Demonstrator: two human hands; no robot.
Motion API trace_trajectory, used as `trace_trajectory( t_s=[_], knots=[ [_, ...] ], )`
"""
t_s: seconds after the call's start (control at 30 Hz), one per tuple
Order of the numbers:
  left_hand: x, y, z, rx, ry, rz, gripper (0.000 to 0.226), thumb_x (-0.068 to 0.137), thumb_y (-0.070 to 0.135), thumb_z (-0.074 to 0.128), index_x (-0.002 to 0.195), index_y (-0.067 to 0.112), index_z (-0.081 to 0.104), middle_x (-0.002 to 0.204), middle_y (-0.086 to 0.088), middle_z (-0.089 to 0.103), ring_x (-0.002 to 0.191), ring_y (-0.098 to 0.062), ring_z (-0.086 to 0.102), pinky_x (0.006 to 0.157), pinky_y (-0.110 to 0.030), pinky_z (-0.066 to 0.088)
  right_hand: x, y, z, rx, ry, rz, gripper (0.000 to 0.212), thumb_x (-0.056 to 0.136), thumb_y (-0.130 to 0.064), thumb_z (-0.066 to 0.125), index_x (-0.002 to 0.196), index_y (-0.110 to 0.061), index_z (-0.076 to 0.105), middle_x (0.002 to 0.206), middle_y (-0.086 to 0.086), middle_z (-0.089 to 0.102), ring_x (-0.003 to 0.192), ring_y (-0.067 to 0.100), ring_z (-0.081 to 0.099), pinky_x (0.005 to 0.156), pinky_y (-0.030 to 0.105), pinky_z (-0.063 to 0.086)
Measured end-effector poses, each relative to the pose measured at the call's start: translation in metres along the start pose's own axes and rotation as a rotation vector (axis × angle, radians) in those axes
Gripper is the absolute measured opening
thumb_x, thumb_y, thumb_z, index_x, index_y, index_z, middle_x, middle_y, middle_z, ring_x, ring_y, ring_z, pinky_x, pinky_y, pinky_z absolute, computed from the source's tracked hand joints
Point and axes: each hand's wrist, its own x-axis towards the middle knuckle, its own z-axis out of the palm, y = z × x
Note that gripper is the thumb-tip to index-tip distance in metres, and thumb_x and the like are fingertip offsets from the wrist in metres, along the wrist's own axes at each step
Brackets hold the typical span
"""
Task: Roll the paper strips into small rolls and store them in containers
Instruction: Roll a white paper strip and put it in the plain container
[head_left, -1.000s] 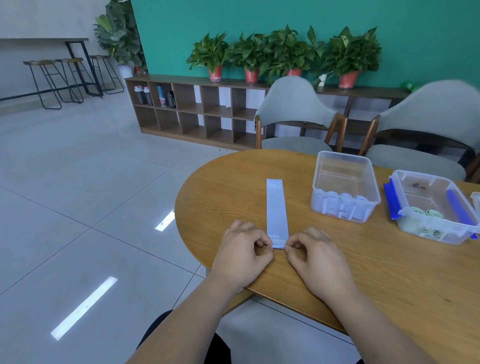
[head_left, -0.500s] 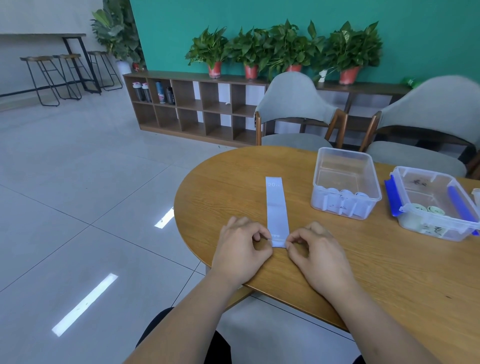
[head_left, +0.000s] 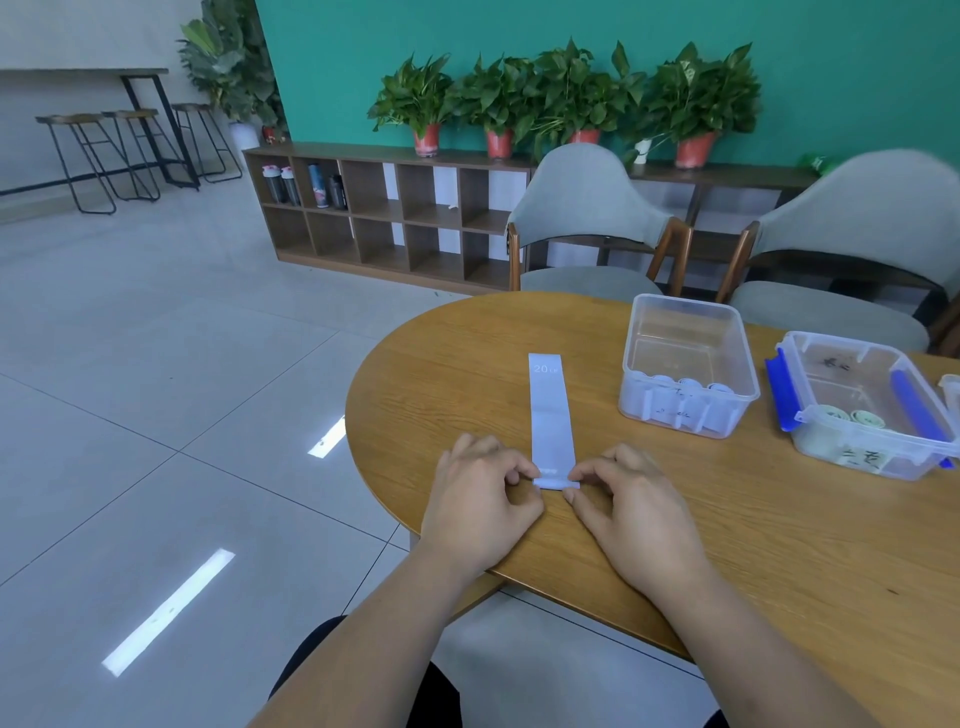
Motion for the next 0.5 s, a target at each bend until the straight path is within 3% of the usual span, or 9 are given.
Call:
trace_trajectory(
  t_s=[0.37,0.5],
  knots=[
    [0.0014,-0.0010,-0.0004,-0.046,-0.013,-0.030,0.009,0.084,0.045,0.070,0.090,0.040,0.076,0.081,0.019,0.057,0.099,-0.003,0.047,0.087,-0.029,0.038,0.0038,0.0018,0.0005,0.039,-0.019,0.044,0.003,0.094,-0.039,0.072,0.094,-0.036,0.073,0.093,-0.018,0.057,0.098,0.007,0.055,0.079,0.037,0.053],
    [0.0016,-0.0009,-0.0008,-0.040,-0.008,-0.040,0.010,0.086,0.044,0.071,0.095,0.042,0.075,0.083,0.019,0.056,0.098,-0.004,0.046,0.087,-0.029,0.037,0.0020,-0.0011,-0.0001,0.023,-0.007,0.044,0.002,0.094,-0.038,0.072,0.096,-0.036,0.072,0.093,-0.016,0.054,0.096,0.007,0.053,0.074,0.034,0.053]
  ],
)
